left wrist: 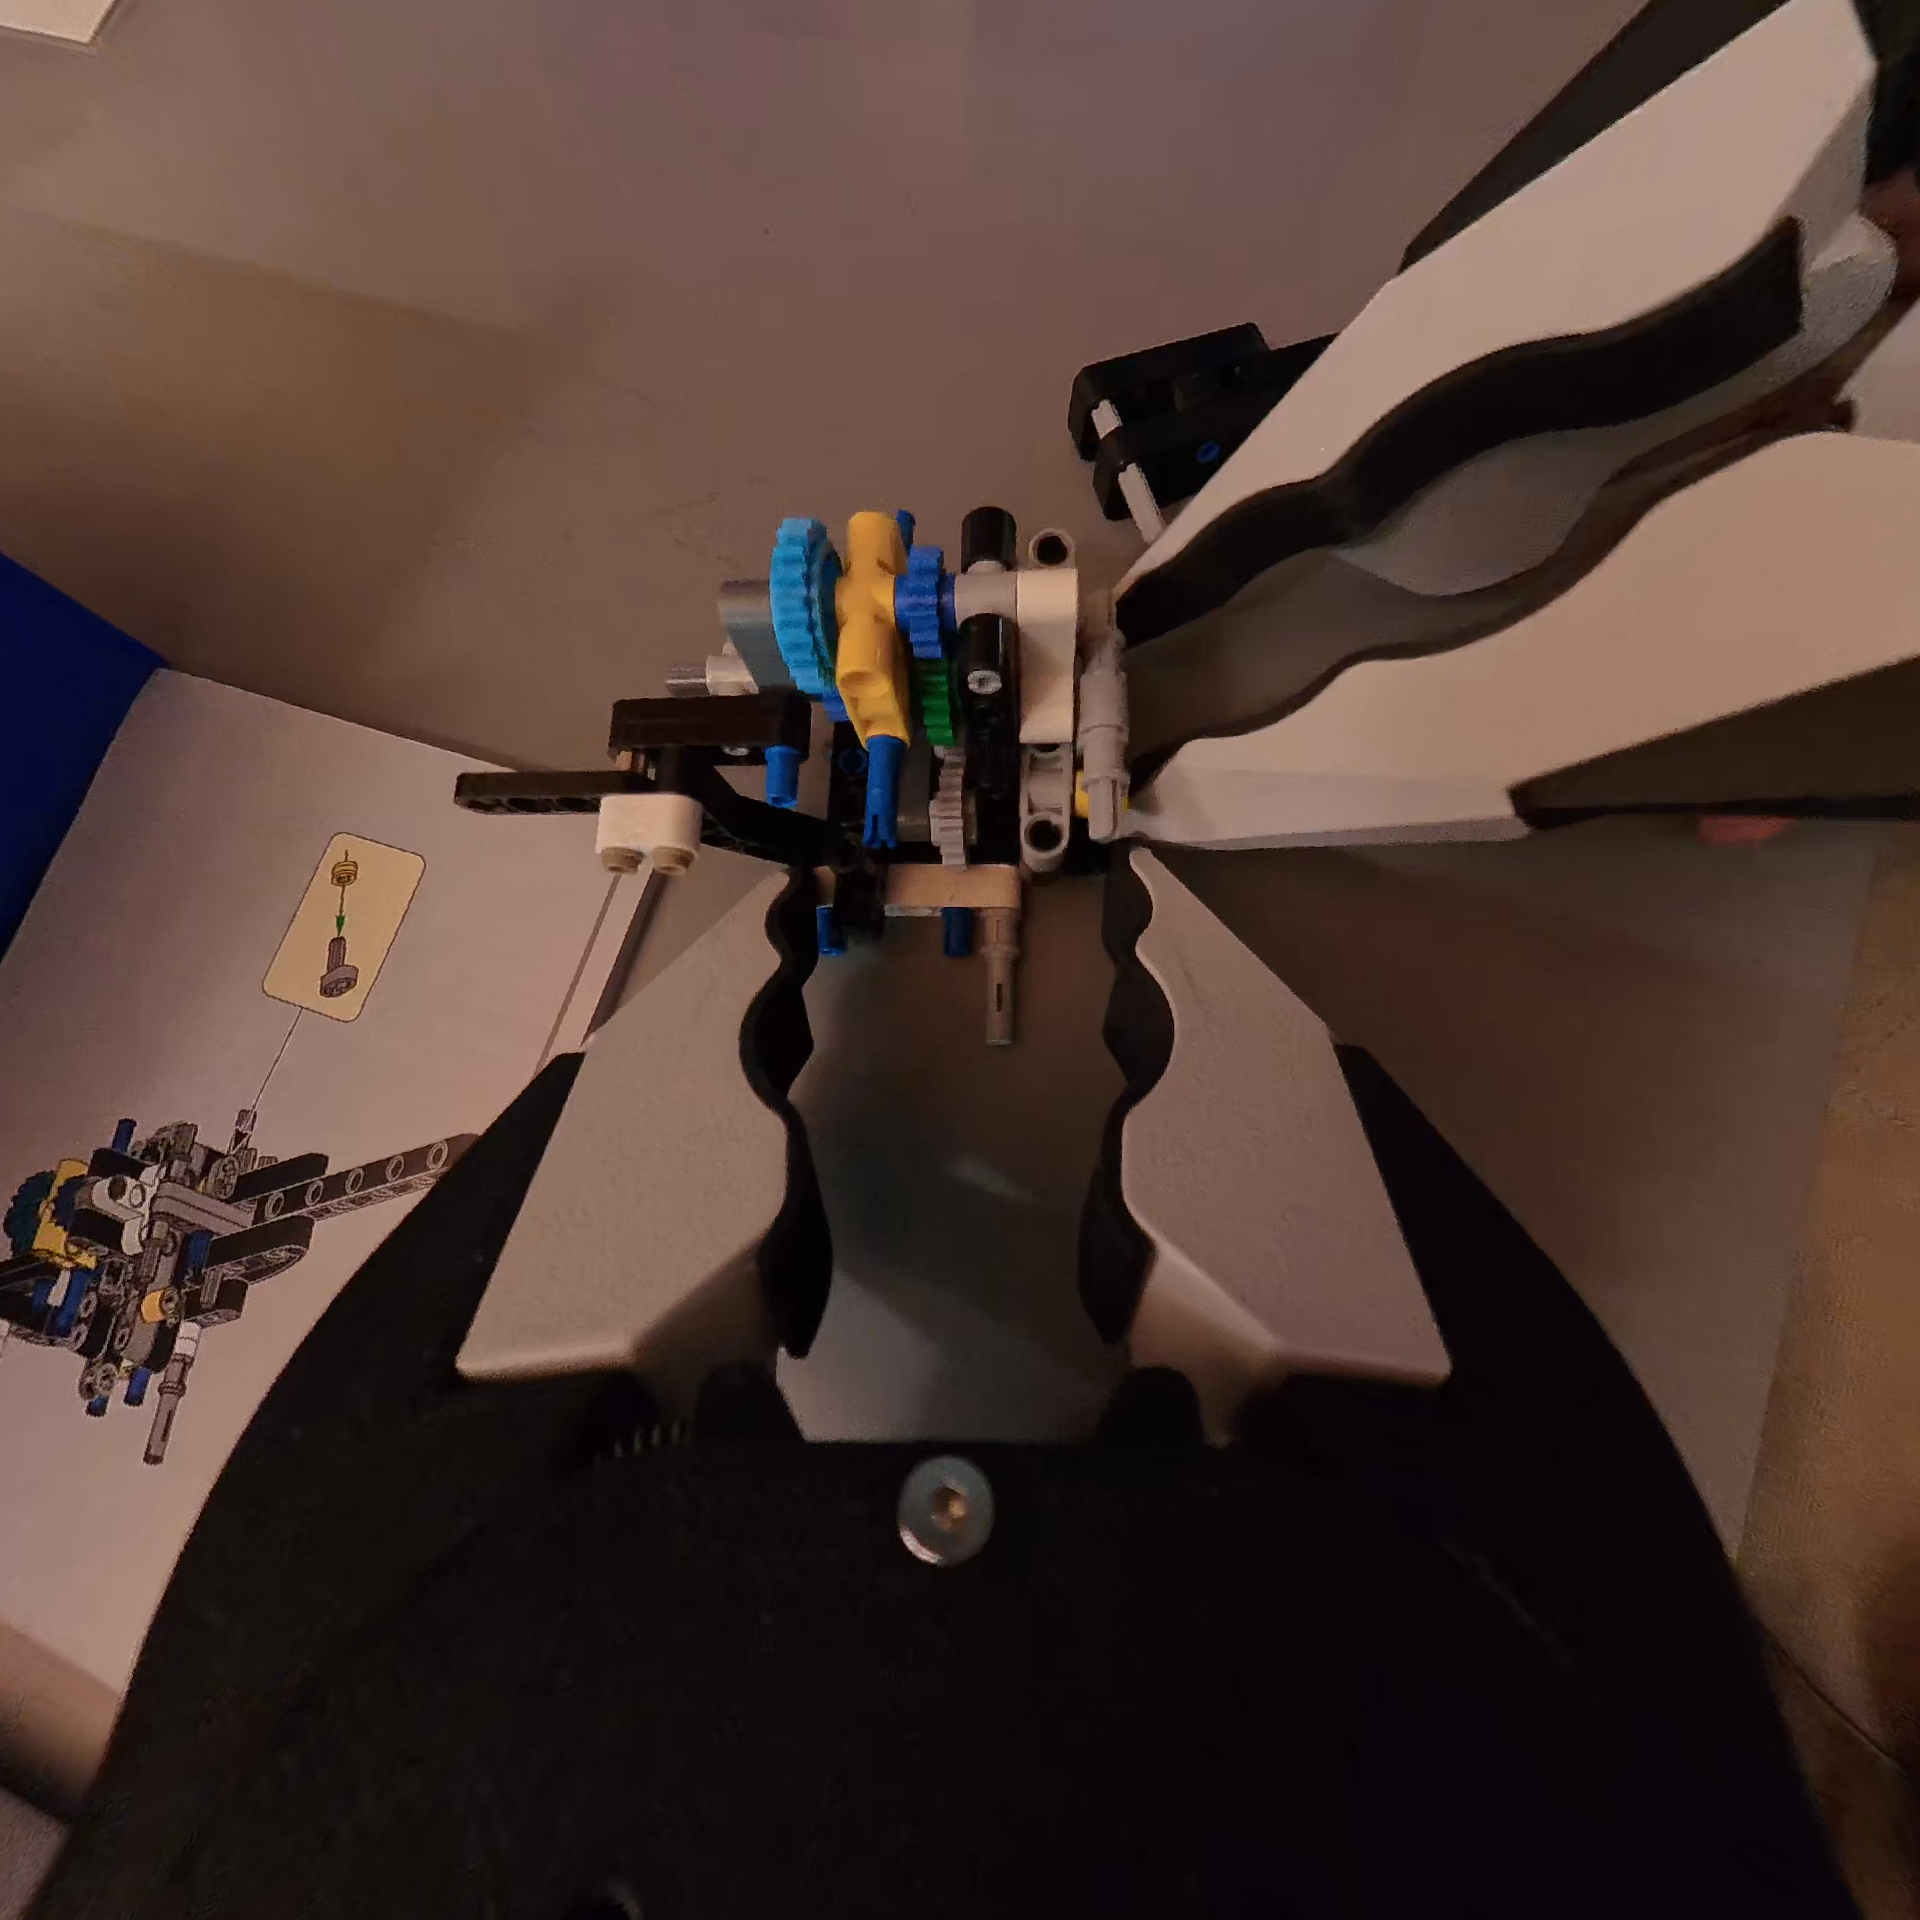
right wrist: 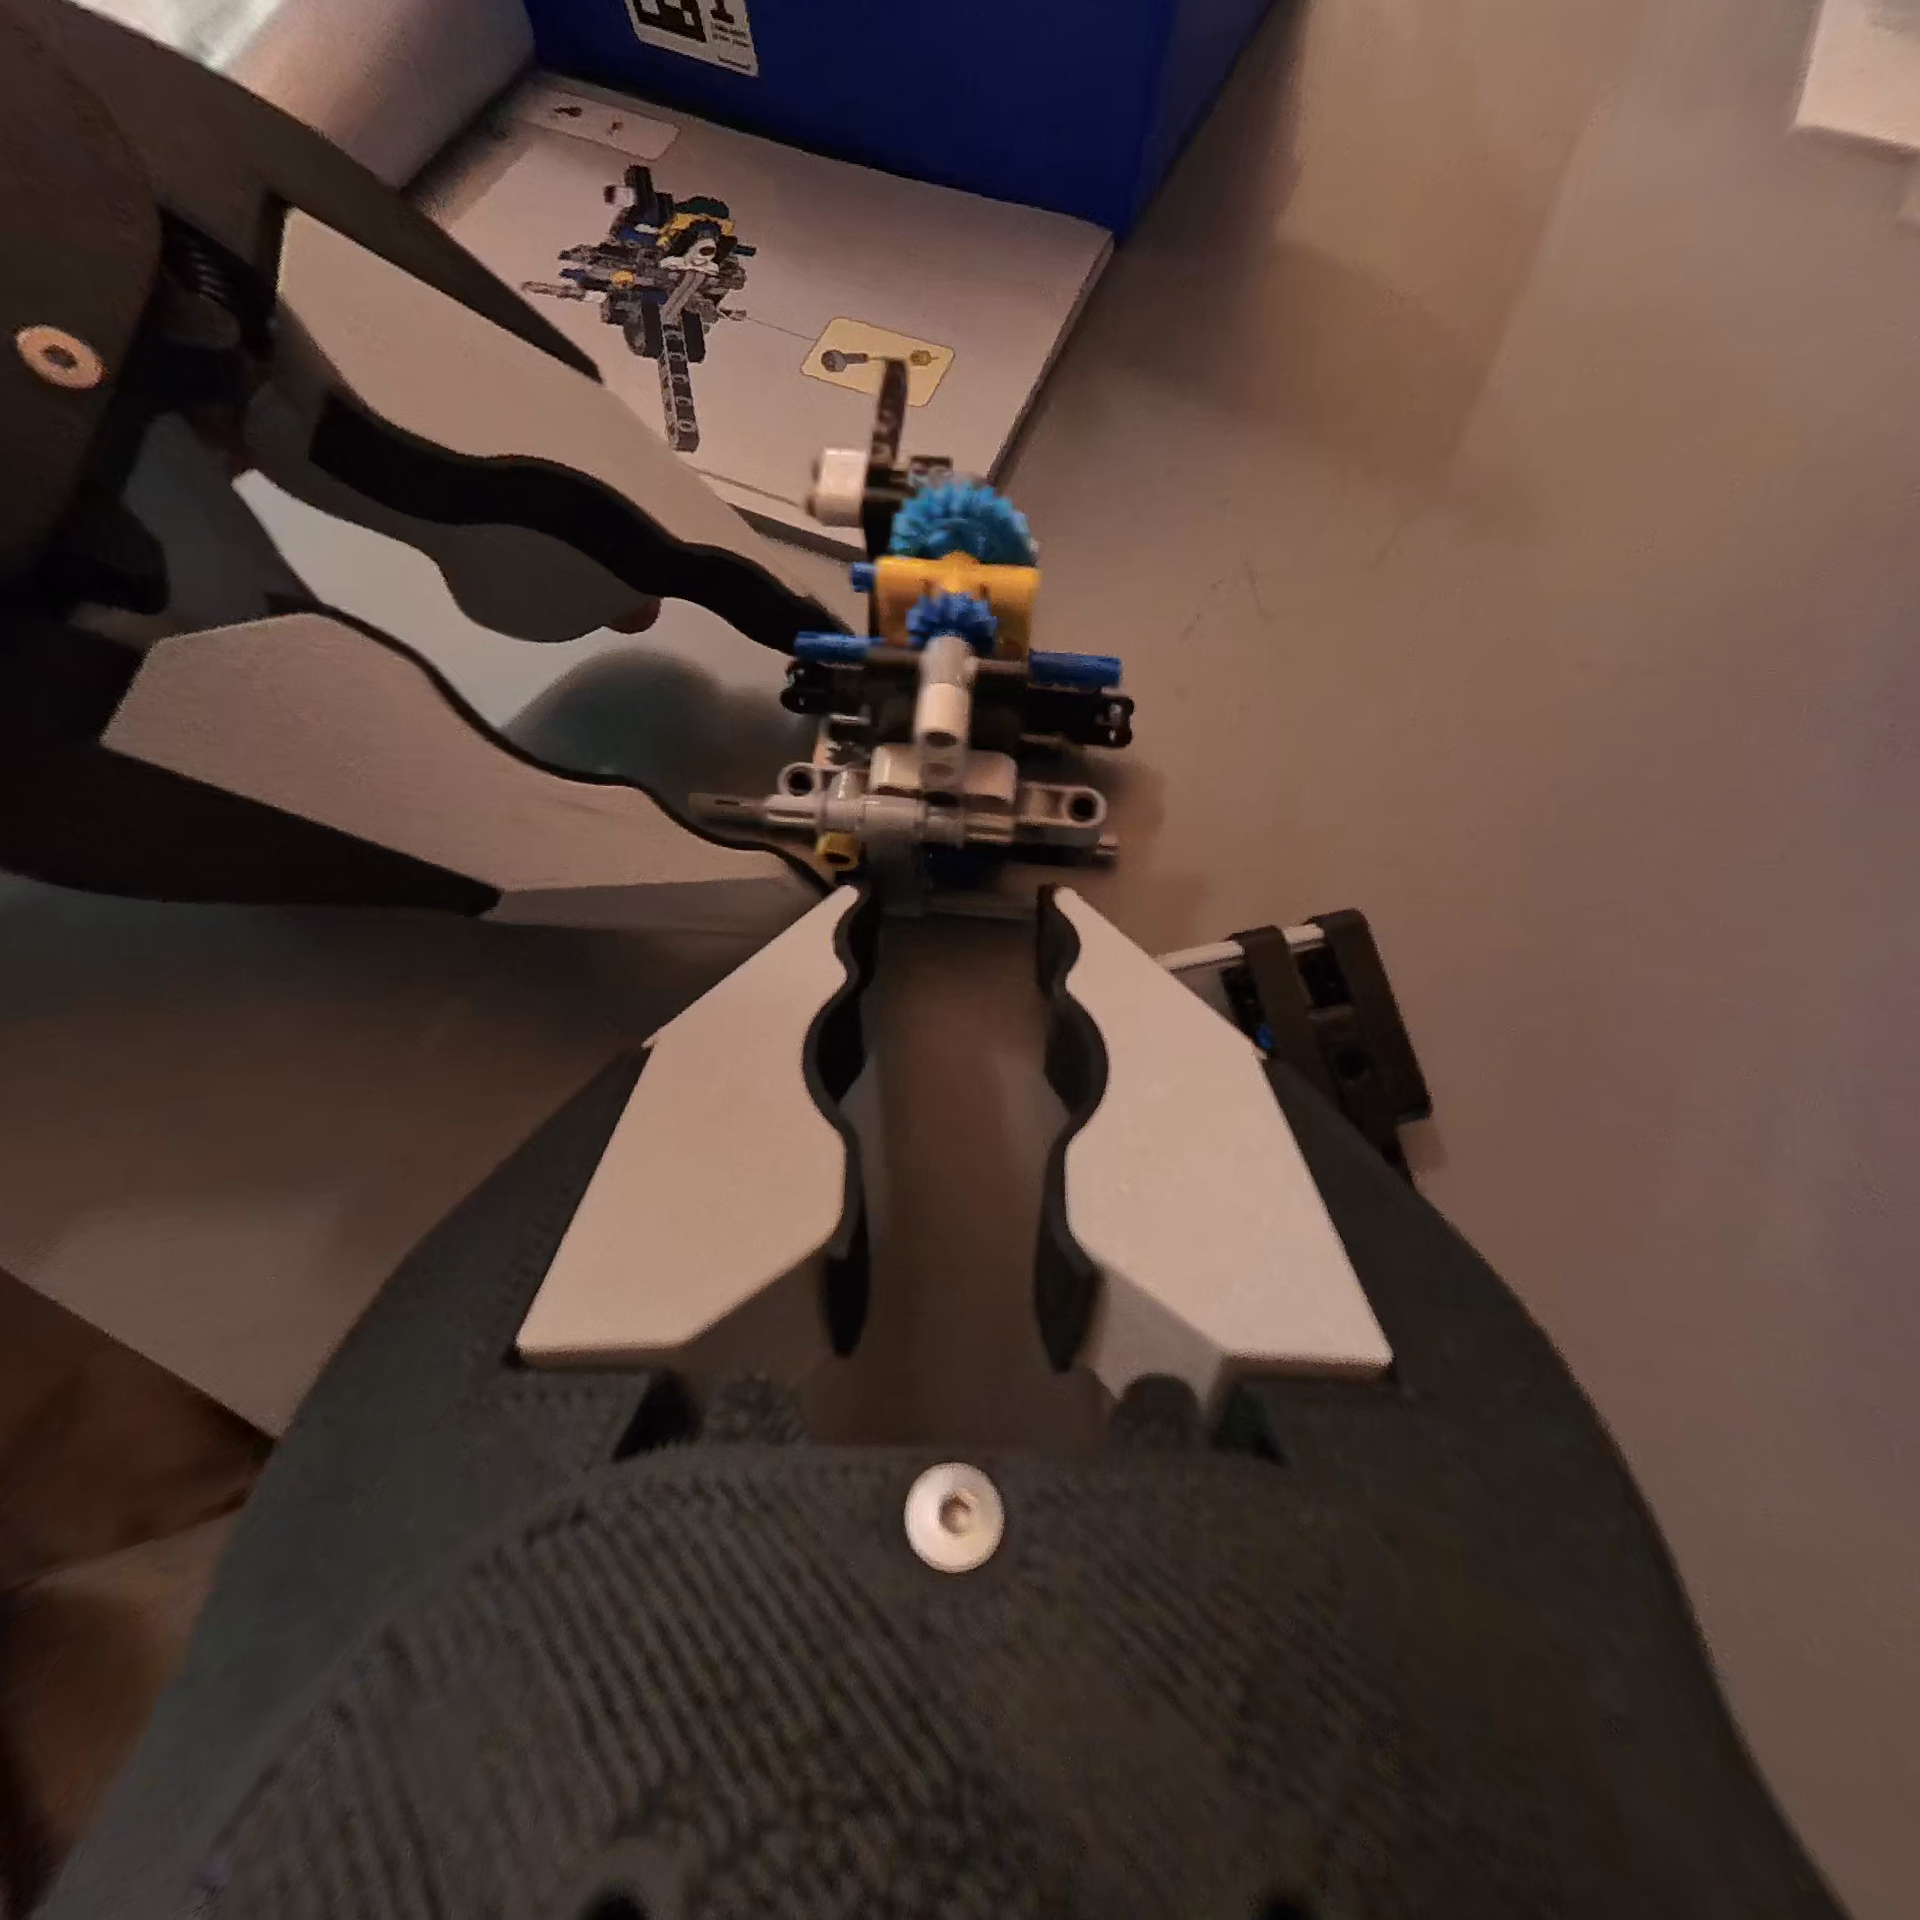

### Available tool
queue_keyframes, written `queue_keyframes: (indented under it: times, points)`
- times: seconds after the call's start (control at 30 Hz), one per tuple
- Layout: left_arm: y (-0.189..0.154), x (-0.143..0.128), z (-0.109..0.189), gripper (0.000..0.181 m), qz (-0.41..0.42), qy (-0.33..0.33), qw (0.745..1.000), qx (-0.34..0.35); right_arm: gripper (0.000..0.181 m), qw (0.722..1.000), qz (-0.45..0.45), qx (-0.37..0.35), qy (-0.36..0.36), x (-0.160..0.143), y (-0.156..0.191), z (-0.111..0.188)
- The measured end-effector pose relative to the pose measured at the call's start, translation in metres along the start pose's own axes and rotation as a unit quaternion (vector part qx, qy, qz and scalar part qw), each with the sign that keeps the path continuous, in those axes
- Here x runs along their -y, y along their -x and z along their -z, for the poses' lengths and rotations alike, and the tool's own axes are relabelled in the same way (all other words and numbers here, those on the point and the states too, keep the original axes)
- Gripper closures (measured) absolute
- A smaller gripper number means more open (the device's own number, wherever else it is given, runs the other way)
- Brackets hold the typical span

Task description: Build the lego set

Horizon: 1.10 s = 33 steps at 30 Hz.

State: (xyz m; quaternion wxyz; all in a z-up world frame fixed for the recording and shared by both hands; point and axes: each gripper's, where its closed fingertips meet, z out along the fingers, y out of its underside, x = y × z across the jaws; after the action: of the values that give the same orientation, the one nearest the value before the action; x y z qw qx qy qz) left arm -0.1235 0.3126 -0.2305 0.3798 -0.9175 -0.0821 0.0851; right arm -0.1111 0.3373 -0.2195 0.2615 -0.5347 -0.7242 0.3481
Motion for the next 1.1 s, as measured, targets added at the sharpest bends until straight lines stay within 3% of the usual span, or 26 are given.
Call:
queue_keyframes:
  times: [0.23, 0.73, 1.1]
  points:
    - [0.0004, -0.0001, 0.0, 0.125, 0.002, 0.0, 1.0, 0.001, 0.148, 1.0, 0.019, -0.025, -0.004, 0.001, -0.0019, 0.001]
    - [0.0004, -0.0002, -0.0001, 0.125, 0.002, 0.0, 1.0, 0.0, 0.148, 0.997, -0.061, 0.043, 0.009, -0.0018, -0.0003, -0.0018]
    - [-0.0002, -0.0002, -0.0002, 0.125, 0.001, 0.001, 1.0, -0.002, 0.15, 0.999, -0.038, 0.024, 0.009, -0.002, 0.0, -0.0011]
